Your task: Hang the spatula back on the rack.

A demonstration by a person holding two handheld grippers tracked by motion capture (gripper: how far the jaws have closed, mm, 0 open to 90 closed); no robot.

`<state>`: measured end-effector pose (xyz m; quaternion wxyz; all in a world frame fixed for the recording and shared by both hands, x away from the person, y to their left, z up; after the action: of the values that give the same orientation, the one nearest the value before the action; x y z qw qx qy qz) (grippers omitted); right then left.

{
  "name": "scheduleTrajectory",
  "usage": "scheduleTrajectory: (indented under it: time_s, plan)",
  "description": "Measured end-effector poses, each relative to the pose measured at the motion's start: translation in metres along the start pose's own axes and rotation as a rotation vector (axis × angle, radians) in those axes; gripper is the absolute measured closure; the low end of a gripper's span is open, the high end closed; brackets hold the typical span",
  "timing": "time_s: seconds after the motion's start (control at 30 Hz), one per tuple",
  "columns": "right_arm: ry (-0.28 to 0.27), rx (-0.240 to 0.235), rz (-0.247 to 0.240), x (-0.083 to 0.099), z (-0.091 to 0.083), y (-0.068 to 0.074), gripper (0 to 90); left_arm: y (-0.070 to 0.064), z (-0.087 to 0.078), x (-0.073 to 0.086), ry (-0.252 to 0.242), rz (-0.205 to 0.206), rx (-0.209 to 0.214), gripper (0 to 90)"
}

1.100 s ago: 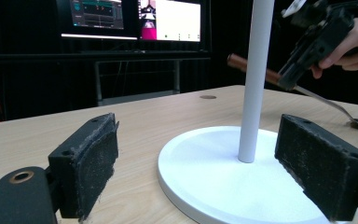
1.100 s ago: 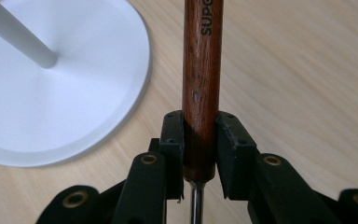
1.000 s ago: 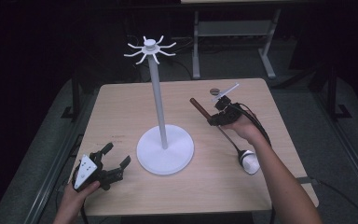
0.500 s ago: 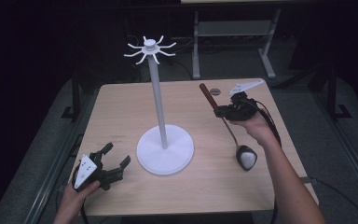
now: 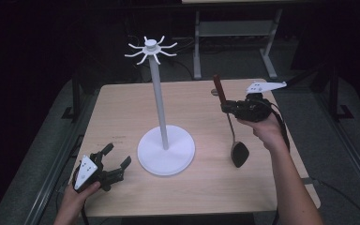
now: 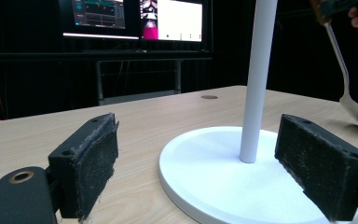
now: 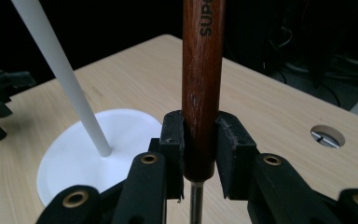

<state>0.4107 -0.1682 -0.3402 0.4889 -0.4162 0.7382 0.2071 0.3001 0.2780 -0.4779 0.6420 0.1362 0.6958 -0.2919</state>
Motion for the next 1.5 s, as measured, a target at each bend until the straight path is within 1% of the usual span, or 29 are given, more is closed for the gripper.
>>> scheduleTrajectory:
  time_s: [0.1,0.3,0.4,0.57,0.6,0.73,0.9,0.93,1.17,1.3,1.5]
  plan:
    - [-0.044,0.007,-0.007,0.0,-0.008,0.001,73.3,0.0,0.0,0.0,0.0,-0.001,-0.001,12.5]
    - [-0.083,0.013,-0.016,-0.003,-0.021,0.003,73.3,0.0,0.0,0.0,0.001,0.002,-0.002,12.6]
    - [-0.107,0.021,-0.011,-0.005,-0.027,0.003,73.4,0.0,0.0,0.0,0.001,0.004,-0.002,12.6]
    - [-0.134,0.01,-0.019,-0.011,-0.03,0.006,73.3,0.0,0.0,0.0,0.001,0.008,-0.001,12.6]
    - [-0.138,0.009,-0.024,-0.014,-0.031,0.007,73.3,0.0,0.0,0.0,0.001,0.0,-0.002,12.6]
    - [-0.156,-0.001,-0.045,-0.024,-0.033,0.013,73.3,0.0,0.0,0.0,0.001,0.0,-0.003,12.5]
    - [-0.184,-0.024,-0.067,-0.038,-0.036,0.018,73.3,0.0,0.0,0.0,-0.003,0.002,-0.002,12.6]
    - [-0.183,-0.028,-0.068,-0.041,-0.037,0.019,73.3,0.0,0.0,0.0,-0.003,0.002,-0.002,12.6]
    - [-0.214,-0.072,-0.094,-0.064,-0.041,0.028,73.3,0.0,0.0,0.0,-0.003,0.002,-0.002,12.6]
    - [-0.232,-0.099,-0.105,-0.076,-0.04,0.033,73.3,0.0,0.0,0.0,-0.002,0.002,-0.002,12.6]
    - [-0.237,-0.139,-0.138,-0.096,-0.036,0.043,73.2,0.0,0.0,0.0,-0.002,0.001,-0.003,12.6]
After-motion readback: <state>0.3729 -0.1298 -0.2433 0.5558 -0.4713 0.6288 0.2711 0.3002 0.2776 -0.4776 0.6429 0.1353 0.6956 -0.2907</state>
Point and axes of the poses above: each handheld gripper's, and its own axes: z roughly forward along the jaws, x roughly out of its underside, y roughly to its left, the point moved 4 cm from there along z, roughly forward along the jaws, and after that the axes turned 14 degrees about -z, right-handed, at the moved point
